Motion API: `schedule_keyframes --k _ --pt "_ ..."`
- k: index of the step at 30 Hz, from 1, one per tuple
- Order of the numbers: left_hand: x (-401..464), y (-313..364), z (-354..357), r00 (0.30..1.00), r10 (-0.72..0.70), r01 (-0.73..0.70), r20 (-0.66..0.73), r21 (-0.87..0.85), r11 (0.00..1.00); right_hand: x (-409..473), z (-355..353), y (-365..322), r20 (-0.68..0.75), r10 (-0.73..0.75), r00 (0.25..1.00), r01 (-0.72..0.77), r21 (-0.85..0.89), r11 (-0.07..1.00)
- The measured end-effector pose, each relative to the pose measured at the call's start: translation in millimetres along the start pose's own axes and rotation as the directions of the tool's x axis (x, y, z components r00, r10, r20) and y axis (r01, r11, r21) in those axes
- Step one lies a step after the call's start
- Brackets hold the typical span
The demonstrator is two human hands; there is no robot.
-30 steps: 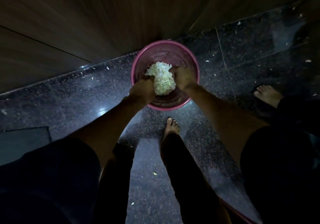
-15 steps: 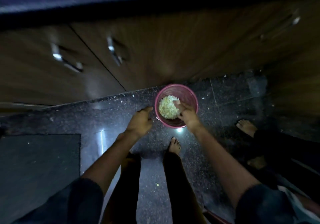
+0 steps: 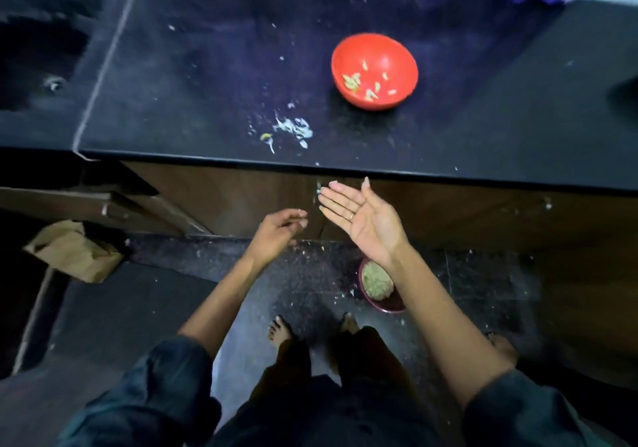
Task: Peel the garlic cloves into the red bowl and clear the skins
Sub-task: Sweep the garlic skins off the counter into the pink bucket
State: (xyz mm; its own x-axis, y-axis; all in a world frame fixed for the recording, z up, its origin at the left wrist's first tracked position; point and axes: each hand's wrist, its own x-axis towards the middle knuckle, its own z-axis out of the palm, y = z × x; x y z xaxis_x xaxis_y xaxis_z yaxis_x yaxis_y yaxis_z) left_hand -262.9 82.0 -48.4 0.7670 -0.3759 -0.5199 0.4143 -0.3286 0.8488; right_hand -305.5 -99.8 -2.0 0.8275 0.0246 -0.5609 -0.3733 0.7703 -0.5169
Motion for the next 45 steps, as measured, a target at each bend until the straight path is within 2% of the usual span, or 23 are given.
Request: schedule_keyframes --k 5,7,8,10,13,14,16,17,19,21,23,25,27,31,34,36,41,45 --pt "12.8 15.9 -25.2 0.989 -0.121 0.095 -0.088 -0.262 0.96 39.8 47.7 -24.3 -0.019 -0.092 0.996 0.093 0.05 0.994" --pt "22.8 22.1 -29.7 0.983 -0.14 0.096 -0.119 -0.319 0.943 60.9 57.4 -36.3 -0.059 -0.167 0.984 0.167 0.002 0.986" --pt "28.9 24.9 -30.6 0.977 -0.164 0.108 -0.138 -0.347 0.932 71.6 59.3 -40.7 -0.062 -0.208 0.976 0.203 -0.075 0.976" --pt "44.7 30.9 -31.2 0.96 -0.224 0.135 -0.165 -0.426 0.894 93.7 61.2 -45.5 -0.063 -0.283 0.957 0.243 -0.361 0.9" --pt "69.4 32.3 -33.4 0.933 -0.353 0.253 -0.074 -0.565 0.785 127.6 56.5 -46.7 0.053 -0.368 0.928 0.285 -0.738 0.612" --pt "76.1 31.5 -34.7 0.922 -0.386 0.295 -0.029 -0.591 0.75 138.6 54.4 -49.2 0.141 -0.379 0.915 0.321 -0.824 0.467" --pt "85.9 30.4 -36.3 0.908 -0.416 0.344 0.045 -0.649 0.679 152.8 52.9 -56.7 0.361 -0.334 0.871 0.414 -0.905 0.099" --pt "88.1 30.5 -36.7 0.903 -0.422 0.357 0.076 -0.679 0.642 157.2 51.9 -60.8 0.455 -0.302 0.838 0.463 -0.885 -0.05" --pt "93.0 30.2 -36.0 0.894 -0.43 0.372 0.124 -0.74 0.561 165.2 47.4 -69.8 0.6 -0.261 0.756 0.555 -0.799 -0.23" --pt "98.2 27.7 -33.8 0.887 -0.42 0.389 0.194 -0.803 0.451 169.6 42.4 -77.6 0.677 -0.263 0.687 0.61 -0.734 -0.298" --pt "101.5 22.8 -32.9 0.889 -0.372 0.397 0.268 -0.855 0.334 173.7 39.8 -85.3 0.705 -0.256 0.662 0.627 -0.707 -0.327" --pt "103.4 17.3 -32.5 0.887 -0.335 0.406 0.317 -0.88 0.244 180.7 40.3 -93.1 0.662 -0.177 0.728 0.575 -0.731 -0.368" --pt "104.0 13.7 -33.8 0.884 -0.294 0.429 0.363 -0.88 0.205 190.1 38.0 -95.3 0.561 -0.081 0.824 0.468 -0.755 -0.458" --pt "105.1 11.6 -45.6 0.871 -0.234 0.477 0.432 -0.857 0.192 204.9 37.1 -92.1 0.44 -0.083 0.894 0.277 -0.689 -0.67" --pt "106.0 13.8 -52.9 0.855 -0.186 0.513 0.484 -0.844 0.16 204.2 39.8 -87.2 0.473 -0.001 0.881 0.299 -0.56 -0.772" --pt "104.3 14.4 -59.0 0.846 -0.166 0.531 0.506 -0.829 0.179 196.9 42.3 -75.2 0.506 0.075 0.859 0.361 -0.496 -0.789" --pt "109.5 18.1 -65.5 0.849 -0.192 0.527 0.492 -0.81 0.256 178.0 37.8 -40.0 0.604 0.155 0.782 0.444 -0.366 -0.818" --pt "108.2 14.5 -73.0 0.866 -0.249 0.498 0.434 -0.799 0.338 163.5 41.2 -19.8 0.586 0.156 0.796 0.429 -0.363 -0.827"
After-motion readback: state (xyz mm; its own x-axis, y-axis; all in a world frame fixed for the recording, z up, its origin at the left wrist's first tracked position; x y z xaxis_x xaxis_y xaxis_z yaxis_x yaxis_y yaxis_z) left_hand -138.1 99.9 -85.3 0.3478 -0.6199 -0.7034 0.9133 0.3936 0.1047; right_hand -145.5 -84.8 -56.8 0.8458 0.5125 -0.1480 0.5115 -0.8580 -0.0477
